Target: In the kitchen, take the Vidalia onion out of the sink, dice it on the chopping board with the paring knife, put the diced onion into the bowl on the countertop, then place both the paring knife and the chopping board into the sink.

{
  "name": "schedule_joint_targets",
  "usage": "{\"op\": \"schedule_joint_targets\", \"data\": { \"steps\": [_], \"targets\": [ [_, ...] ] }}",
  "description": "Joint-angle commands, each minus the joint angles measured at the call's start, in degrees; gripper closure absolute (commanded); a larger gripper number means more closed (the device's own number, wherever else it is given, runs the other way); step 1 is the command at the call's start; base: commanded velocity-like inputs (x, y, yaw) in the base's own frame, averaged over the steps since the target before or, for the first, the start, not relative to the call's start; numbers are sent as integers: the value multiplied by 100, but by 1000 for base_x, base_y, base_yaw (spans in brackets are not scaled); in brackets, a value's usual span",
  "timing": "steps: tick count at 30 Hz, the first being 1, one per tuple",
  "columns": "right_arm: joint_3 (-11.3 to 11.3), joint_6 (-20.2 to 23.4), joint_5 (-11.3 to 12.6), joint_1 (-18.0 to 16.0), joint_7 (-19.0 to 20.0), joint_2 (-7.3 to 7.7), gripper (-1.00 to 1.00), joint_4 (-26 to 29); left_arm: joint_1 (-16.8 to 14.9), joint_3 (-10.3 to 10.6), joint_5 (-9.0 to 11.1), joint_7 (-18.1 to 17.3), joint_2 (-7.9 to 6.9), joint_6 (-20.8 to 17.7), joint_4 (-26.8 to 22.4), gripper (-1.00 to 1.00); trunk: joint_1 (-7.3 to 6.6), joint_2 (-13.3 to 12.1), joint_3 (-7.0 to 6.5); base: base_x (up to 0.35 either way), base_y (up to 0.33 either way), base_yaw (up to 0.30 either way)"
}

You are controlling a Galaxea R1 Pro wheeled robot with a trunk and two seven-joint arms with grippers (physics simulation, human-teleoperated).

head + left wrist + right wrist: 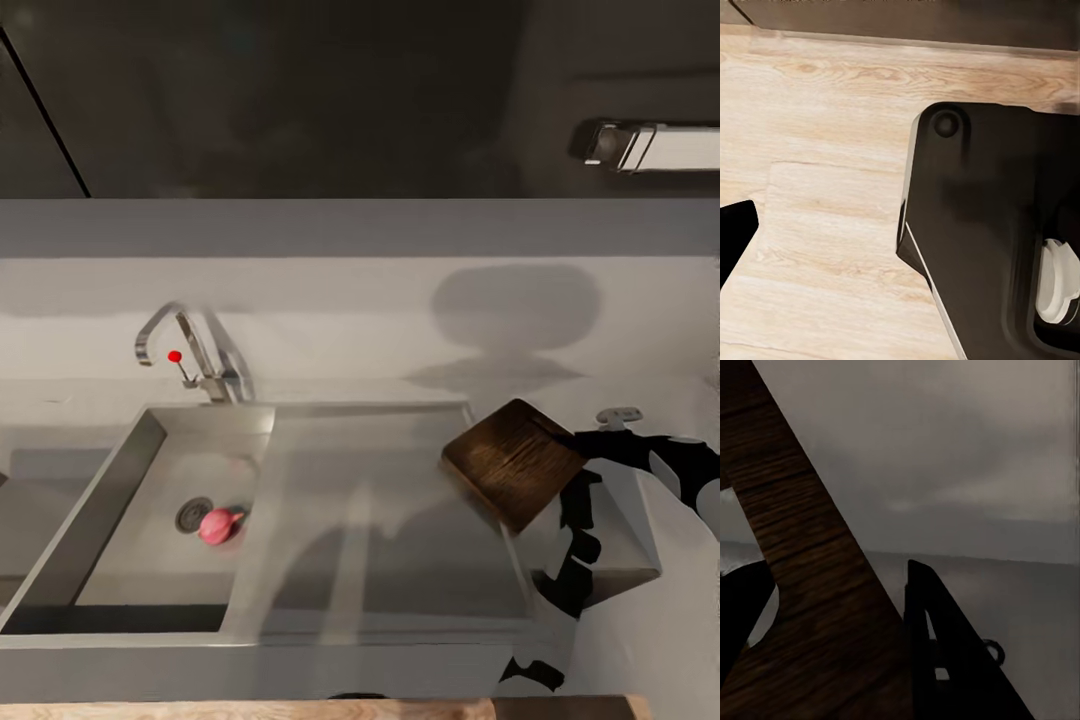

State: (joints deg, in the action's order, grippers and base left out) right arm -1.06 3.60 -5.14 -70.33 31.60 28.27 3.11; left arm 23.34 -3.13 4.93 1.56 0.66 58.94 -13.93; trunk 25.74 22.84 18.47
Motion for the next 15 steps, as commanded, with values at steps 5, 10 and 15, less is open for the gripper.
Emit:
{"op": "schedule_joint_targets", "data": {
  "steps": [5,10,15],
  "targets": [
    [150,18,-119,2,21,3,100,-100,4,-30,-18,2,4,3,-13,-100,4,8,-34,-163,108,-65],
    [150,18,-115,2,27,4,100,-100,4,-30,-18,0,4,3,-13,-100,4,8,-70,-35,24,-44],
    [150,21,-111,2,29,3,100,-100,4,-30,-18,2,4,3,-13,-100,4,8,-76,-3,2,-5]
  ]
}}
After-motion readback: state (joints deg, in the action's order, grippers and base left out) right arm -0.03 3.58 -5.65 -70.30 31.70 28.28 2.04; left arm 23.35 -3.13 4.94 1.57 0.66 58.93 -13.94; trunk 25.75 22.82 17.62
